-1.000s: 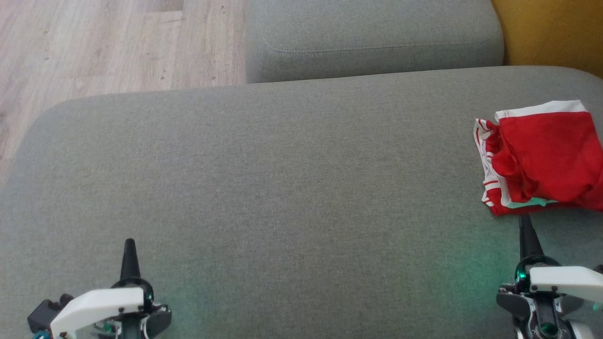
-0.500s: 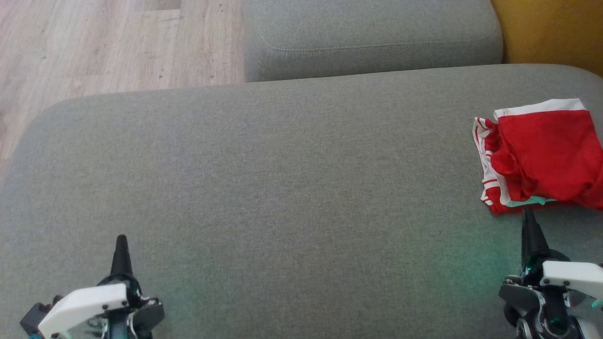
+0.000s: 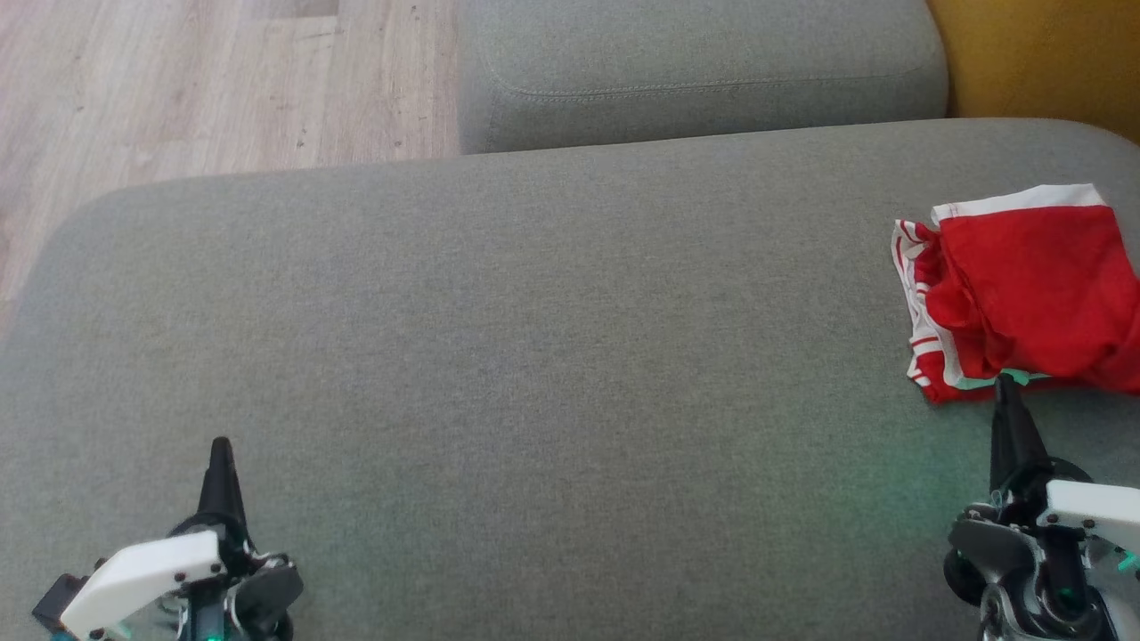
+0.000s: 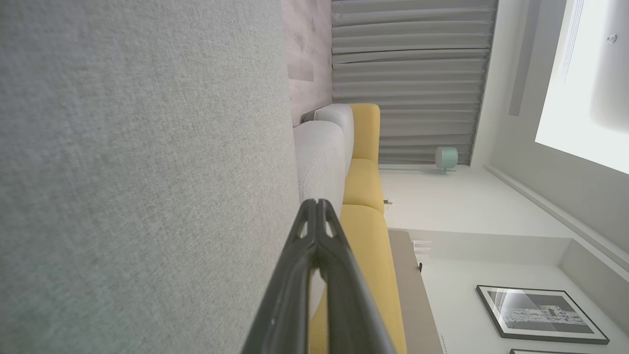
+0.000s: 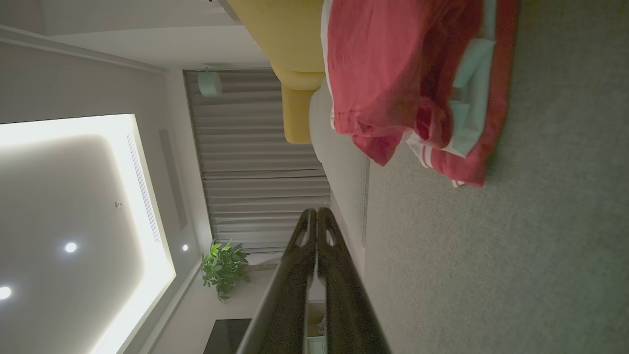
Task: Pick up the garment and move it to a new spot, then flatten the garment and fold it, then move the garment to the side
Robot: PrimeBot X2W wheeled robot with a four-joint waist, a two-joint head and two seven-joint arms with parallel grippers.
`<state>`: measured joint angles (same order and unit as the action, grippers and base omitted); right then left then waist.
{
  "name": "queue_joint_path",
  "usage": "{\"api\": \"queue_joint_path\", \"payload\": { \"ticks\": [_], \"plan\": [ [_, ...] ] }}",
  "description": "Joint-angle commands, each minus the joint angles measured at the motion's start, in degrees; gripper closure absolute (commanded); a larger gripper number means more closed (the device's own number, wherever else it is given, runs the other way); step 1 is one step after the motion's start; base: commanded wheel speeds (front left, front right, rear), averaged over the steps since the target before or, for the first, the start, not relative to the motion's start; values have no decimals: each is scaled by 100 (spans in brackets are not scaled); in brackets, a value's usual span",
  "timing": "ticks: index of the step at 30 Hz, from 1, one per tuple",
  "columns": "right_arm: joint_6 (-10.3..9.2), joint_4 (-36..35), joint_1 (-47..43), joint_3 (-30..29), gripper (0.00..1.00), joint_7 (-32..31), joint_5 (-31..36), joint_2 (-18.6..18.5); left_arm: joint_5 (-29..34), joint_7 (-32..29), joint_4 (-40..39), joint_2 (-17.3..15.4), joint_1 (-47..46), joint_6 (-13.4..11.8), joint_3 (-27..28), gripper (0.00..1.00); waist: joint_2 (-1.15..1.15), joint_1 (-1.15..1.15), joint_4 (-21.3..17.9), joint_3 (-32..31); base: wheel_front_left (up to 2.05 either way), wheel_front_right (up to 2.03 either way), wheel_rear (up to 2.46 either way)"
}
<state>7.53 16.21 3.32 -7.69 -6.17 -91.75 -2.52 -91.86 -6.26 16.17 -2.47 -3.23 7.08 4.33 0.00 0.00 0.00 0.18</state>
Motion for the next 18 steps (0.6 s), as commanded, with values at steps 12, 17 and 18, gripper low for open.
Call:
{"api": "queue_joint_path", "payload": {
  "ticks": [12, 17, 18],
  "plan": [
    [-4, -219, 287, 114, 100, -33, -39, -39, -32, -22, -210, -41, -296, 41, 217, 100, 0, 0, 0, 0, 0, 0, 0],
    [-4, -219, 287, 114, 100, -34, -39, -38, -32, -22, -211, -41, -296, 41, 217, 100, 0, 0, 0, 0, 0, 0, 0],
    [-4, -219, 287, 114, 100, -34, -39, -38, -32, -22, -211, -41, -296, 41, 217, 100, 0, 0, 0, 0, 0, 0, 0]
  ]
}}
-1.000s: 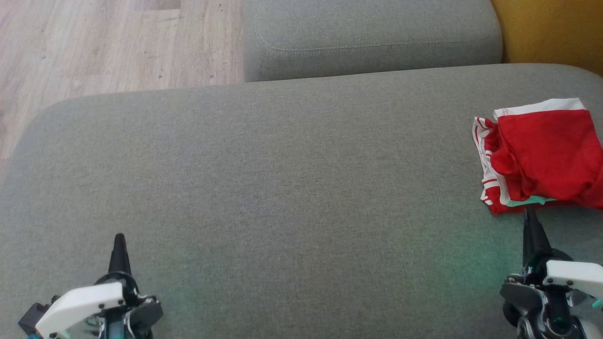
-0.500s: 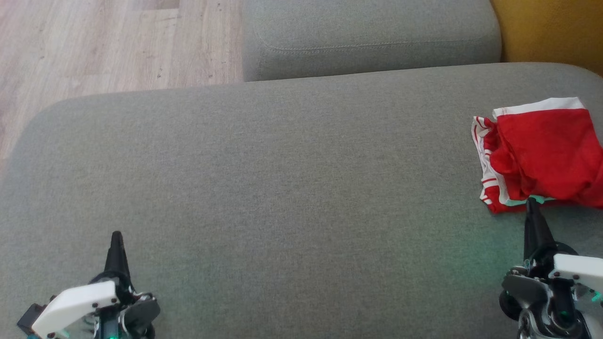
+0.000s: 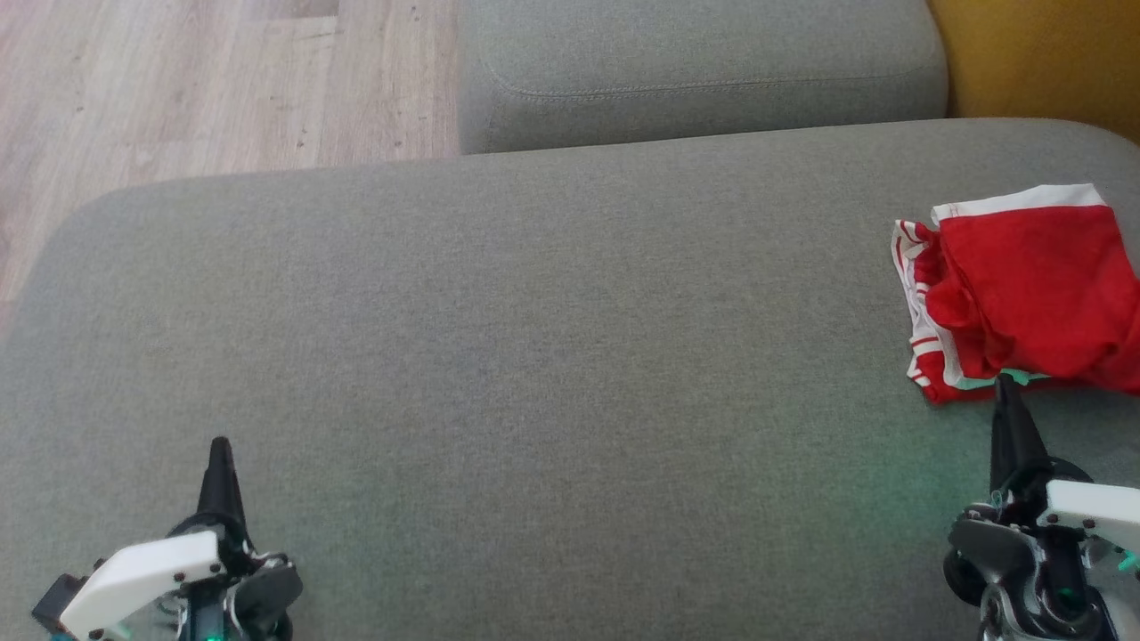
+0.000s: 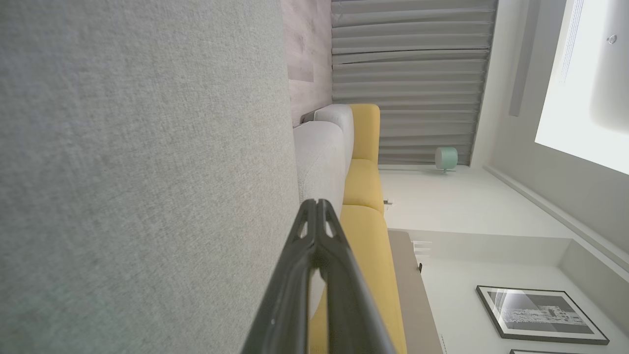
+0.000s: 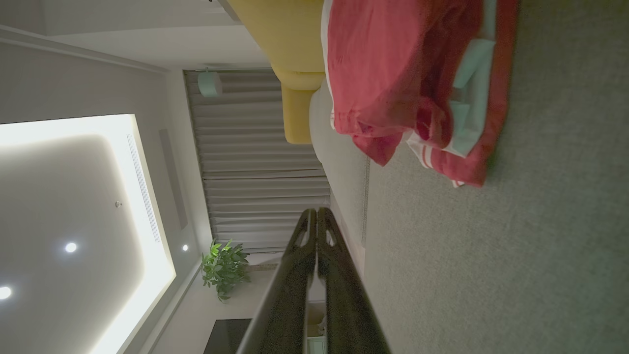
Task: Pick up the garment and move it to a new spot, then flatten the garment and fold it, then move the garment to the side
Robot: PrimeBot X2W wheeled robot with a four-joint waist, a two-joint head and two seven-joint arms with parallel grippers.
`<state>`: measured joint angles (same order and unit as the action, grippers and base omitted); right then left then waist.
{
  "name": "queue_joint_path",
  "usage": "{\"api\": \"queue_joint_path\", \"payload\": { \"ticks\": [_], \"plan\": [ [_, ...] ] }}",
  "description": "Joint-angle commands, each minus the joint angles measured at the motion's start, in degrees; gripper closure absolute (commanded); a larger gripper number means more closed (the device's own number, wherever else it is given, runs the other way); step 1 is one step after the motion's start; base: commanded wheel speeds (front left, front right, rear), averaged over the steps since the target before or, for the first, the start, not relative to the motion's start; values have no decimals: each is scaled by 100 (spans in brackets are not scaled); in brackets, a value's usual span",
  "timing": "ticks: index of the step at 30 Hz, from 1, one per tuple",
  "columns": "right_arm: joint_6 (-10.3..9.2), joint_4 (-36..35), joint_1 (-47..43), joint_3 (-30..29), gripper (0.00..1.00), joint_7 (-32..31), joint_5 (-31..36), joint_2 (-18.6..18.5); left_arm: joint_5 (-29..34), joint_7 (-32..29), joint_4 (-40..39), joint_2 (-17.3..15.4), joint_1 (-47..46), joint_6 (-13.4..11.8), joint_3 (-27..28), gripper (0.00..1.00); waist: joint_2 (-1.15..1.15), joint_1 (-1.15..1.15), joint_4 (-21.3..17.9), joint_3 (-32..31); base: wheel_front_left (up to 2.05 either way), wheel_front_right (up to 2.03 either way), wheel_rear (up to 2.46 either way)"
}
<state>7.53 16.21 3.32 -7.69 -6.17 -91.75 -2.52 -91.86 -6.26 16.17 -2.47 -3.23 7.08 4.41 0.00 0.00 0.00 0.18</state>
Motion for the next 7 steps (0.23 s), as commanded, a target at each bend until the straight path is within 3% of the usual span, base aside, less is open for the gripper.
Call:
{"api": "queue_joint_path", "payload": {
  "ticks": [1, 7],
  "plan": [
    [-4, -219, 287, 114, 100, -34, -39, -38, -32, -22, -211, -41, -296, 41, 209, 100, 0, 0, 0, 0, 0, 0, 0],
    [-4, -219, 287, 113, 100, -34, -38, -38, -32, -22, -211, -41, -296, 41, 209, 100, 0, 0, 0, 0, 0, 0, 0]
  ]
}}
